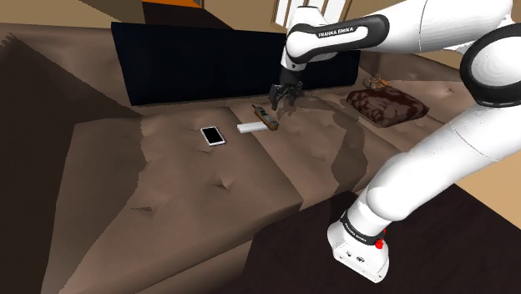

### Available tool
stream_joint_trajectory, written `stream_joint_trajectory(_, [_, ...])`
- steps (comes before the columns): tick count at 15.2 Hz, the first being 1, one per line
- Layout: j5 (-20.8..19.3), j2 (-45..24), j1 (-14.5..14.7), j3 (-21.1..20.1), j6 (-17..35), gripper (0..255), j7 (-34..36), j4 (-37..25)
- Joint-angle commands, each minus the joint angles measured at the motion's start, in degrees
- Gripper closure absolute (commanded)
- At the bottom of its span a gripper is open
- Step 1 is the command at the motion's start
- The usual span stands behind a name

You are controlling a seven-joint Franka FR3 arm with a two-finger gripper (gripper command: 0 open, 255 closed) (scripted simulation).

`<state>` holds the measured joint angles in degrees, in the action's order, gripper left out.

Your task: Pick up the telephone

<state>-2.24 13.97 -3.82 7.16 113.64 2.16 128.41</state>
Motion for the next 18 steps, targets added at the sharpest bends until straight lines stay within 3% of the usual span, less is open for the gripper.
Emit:
stream_joint_trajectory(1, [0.42, -4.59, -0.47, 0.97, 2.10, 0, -0.95, -2.48])
stream_joint_trajectory(10, [4.17, -24.05, -2.82, 3.33, 7.57, 0, -4.23, -15.95])
stream_joint_trajectory(18, [8.15, -42.07, -6.48, 3.66, 7.64, 0, -6.43, -33.28])
